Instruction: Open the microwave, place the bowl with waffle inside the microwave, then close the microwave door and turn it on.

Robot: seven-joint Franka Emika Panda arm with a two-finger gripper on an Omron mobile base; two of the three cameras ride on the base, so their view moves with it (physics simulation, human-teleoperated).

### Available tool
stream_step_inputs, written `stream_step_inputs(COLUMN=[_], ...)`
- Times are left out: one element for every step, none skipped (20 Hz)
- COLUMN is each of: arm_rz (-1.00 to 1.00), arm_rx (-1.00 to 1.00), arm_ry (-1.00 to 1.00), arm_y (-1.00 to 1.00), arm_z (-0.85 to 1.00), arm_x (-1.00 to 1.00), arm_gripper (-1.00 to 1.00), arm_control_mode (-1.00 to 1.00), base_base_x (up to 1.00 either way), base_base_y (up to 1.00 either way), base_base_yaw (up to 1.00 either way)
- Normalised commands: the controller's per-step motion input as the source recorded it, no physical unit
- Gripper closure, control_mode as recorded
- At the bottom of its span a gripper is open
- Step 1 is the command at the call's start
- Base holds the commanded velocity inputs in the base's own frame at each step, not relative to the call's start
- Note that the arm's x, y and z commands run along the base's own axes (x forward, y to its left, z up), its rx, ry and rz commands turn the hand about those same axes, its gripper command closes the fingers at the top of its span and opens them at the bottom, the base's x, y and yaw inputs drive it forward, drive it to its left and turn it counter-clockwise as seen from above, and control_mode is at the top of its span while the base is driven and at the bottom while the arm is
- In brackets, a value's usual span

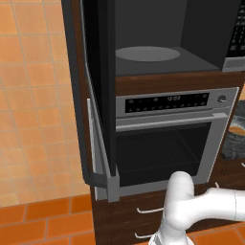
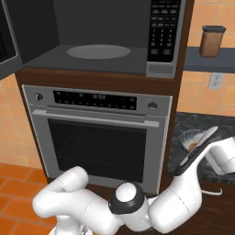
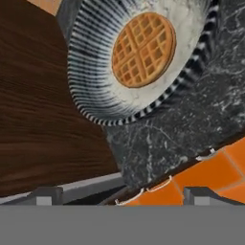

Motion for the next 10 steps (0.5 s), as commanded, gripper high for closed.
stream_step_inputs(arm_rz=[-0.27, -0.28, -0.28, -0.23, -0.21, -0.2, -0.23, -0.31, -0.31, -0.32], arm_rx=[-0.04, -0.01, 0.0, 0.0, 0.1, 0.15, 0.2, 0.2, 0.14, 0.12], arm_ry=[0.29, 0.36, 0.41, 0.41, 0.43, 0.41, 0.36, 0.29, 0.23, 0.2], arm_y=[-0.38, -0.37, -0.36, -0.56, -0.74, -0.71, -0.59, -0.26, -0.14, -0.11], arm_z=[0.0, 0.0, 0.0, 0.0, 0.0, 0.0, 0.0, 0.0, 0.0, 0.0], arm_x=[0.18, 0.0, 0.0, 0.0, 0.0, 0.0, 0.07, 0.2, 0.31, 0.29], arm_gripper=[-1.0, -1.0, -1.0, -1.0, -1.0, -1.0, -1.0, -1.0, -1.0, -1.0], arm_control_mode=[-1.0, -1.0, -1.0, -1.0, -1.0, -1.0, -1.0, -1.0, -1.0, -1.0], base_base_x=[0.0, 0.0, 0.0, 0.0, 0.0, 0.0, 0.0, 0.0, 0.0, 0.0], base_base_y=[0.0, 0.0, 0.0, 0.0, 0.0, 0.0, 0.0, 0.0, 0.0, 0.0], base_base_yaw=[0.0, 0.0, 0.0, 0.0, 0.0, 0.0, 0.0, 0.0, 0.0, 0.0])
